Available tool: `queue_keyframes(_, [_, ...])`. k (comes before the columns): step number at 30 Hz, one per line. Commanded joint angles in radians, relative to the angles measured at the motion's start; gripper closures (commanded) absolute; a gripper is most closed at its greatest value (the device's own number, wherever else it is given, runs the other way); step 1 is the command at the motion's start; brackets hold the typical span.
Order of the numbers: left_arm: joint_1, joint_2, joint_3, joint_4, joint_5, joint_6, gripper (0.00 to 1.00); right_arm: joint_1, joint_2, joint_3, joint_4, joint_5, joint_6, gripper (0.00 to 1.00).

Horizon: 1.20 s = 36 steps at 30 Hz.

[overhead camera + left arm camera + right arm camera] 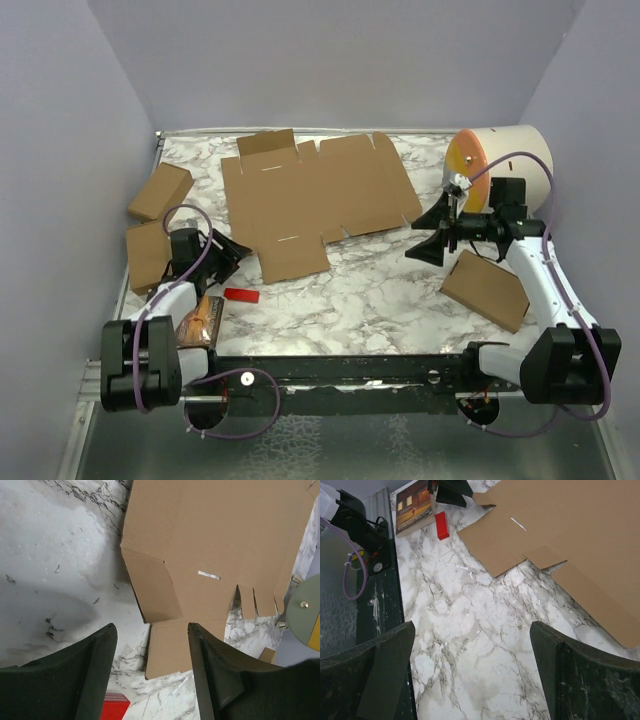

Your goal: Fold the paper box

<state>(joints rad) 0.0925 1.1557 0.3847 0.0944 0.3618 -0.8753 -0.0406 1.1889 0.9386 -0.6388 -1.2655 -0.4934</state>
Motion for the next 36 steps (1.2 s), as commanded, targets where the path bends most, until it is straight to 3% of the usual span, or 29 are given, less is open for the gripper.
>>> queue_keyframes(1, [0.006,0.112,0.033,0.157,0.038,-0.048,0.41,0.024,0.028,0.009,-0.014,0.035,-0.023,0.01])
queue_keyframes(5, [0.006,0.161,0.025,0.214,0.036,-0.068,0.54,0.036,0.043,0.014,0.002,0.048,-0.006,0.01])
queue_keyframes(12, [0.006,0.217,0.034,0.26,0.036,-0.077,0.67,0.062,0.076,0.033,0.003,0.076,-0.002,0.01])
queue_keyframes(15, [0.007,0.229,0.041,0.269,0.042,-0.077,0.79,0.07,0.089,0.041,-0.005,0.078,-0.004,0.01])
queue_keyframes(20, [0.011,0.23,0.055,0.272,0.068,-0.08,0.91,0.071,0.102,0.061,-0.025,0.071,-0.008,0.01])
queue_keyframes(28, [0.012,0.111,0.114,0.161,0.097,0.0,1.0,0.071,0.137,0.152,-0.098,0.086,-0.046,0.01])
queue_keyframes(36, [0.01,-0.111,0.167,0.03,0.096,0.146,1.0,0.07,0.175,0.214,-0.096,0.055,0.029,0.01])
